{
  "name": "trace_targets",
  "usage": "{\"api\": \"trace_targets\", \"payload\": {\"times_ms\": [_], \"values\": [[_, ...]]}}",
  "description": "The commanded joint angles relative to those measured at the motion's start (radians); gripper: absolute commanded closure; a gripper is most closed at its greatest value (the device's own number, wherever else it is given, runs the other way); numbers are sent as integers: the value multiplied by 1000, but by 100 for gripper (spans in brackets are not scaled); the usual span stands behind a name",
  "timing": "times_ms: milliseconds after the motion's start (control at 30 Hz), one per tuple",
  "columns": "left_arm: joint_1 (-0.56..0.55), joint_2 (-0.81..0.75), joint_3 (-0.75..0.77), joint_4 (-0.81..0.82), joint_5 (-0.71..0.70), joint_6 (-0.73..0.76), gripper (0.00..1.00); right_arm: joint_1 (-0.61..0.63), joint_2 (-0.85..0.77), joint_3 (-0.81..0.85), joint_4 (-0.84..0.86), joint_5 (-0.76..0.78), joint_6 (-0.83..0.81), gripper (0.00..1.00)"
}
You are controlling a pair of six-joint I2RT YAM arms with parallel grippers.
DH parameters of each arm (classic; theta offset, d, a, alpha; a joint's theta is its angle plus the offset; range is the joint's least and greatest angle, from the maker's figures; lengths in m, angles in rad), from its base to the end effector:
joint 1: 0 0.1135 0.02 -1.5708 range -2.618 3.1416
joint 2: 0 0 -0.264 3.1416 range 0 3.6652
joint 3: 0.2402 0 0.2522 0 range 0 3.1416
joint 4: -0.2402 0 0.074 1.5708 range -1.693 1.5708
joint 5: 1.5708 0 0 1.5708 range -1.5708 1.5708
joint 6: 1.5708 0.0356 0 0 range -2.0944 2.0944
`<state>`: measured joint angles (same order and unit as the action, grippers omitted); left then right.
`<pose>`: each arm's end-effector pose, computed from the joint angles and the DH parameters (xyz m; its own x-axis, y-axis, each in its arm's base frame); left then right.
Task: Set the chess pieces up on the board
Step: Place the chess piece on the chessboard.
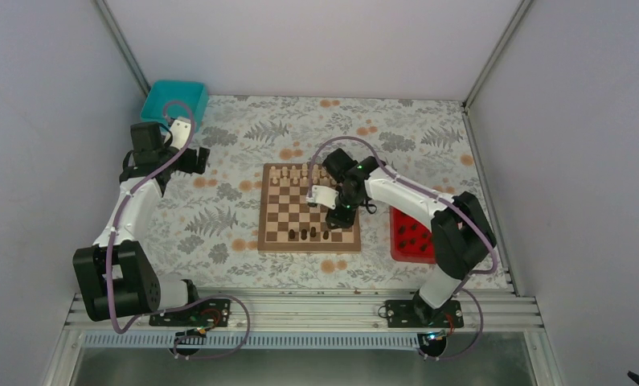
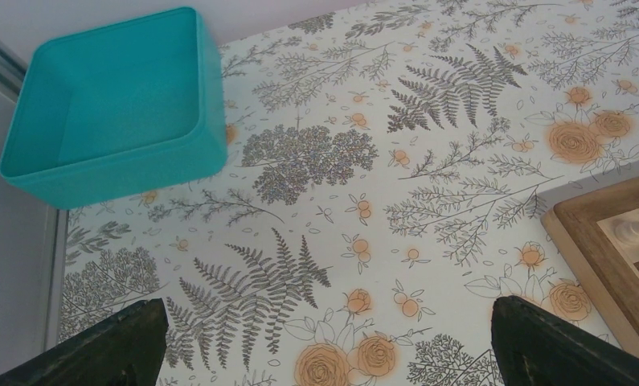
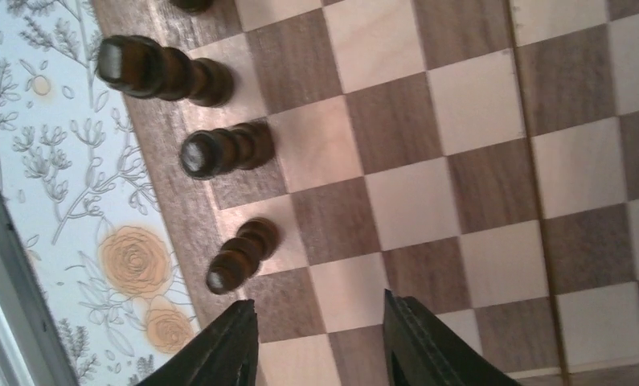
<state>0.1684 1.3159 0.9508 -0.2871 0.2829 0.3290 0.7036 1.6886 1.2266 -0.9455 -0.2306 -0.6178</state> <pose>0.2872 0.0387 0.2719 -0.5476 0.2216 -0.8069 0.2480 0.9639 0.0964 0.2347 0.2098 0.2130 -0.2321 -0.9364 -0.2632 -0.9723 0.2158 0.0897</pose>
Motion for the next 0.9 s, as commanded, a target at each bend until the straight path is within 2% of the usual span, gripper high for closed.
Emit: {"api": "trace_targets", "payload": {"times_ms": [0, 200, 300, 867], "values": [[8, 1, -1, 1, 17, 5, 0, -24, -17, -13, 58, -4, -1, 63], [9, 0, -1, 0, 19, 5, 0, -21, 56, 25, 52, -65, -32, 85], [14, 0, -1, -4, 23, 5, 0, -21, 100, 44, 46, -74, -45, 92], [23, 9, -2, -2, 40, 7, 0, -14, 122, 20, 17, -135, -65, 92]]}}
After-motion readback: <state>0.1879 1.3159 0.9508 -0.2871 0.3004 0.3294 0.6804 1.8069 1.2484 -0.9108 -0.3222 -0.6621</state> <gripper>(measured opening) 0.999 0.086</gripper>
